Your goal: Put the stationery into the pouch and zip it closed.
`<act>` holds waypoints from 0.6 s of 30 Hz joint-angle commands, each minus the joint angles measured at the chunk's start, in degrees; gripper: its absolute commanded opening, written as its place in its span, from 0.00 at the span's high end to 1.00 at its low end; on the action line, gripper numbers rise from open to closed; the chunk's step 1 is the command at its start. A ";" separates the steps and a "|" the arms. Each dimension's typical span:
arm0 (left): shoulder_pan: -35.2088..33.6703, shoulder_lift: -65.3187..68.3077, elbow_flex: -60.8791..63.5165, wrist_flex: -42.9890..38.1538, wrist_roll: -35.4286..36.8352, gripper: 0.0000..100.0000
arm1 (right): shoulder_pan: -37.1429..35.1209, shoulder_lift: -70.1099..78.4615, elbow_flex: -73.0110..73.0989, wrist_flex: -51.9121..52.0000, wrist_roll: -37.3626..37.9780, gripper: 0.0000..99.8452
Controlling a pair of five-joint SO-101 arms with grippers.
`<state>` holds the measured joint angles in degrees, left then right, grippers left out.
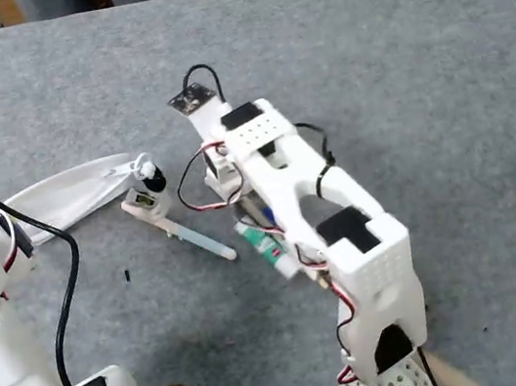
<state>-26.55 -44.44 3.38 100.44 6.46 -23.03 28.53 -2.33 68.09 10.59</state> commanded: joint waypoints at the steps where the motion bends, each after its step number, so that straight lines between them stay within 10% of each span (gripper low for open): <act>1: -0.84 -0.09 -0.31 0.35 0.09 0.97 | 1.58 -0.57 -1.10 0.62 0.62 0.89; 18: -0.84 -0.18 -0.31 0.35 0.26 0.97 | 0.88 -0.31 0.75 3.34 0.35 0.90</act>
<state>-26.55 -44.44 3.38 100.44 6.46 -22.42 28.53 -1.71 70.90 10.59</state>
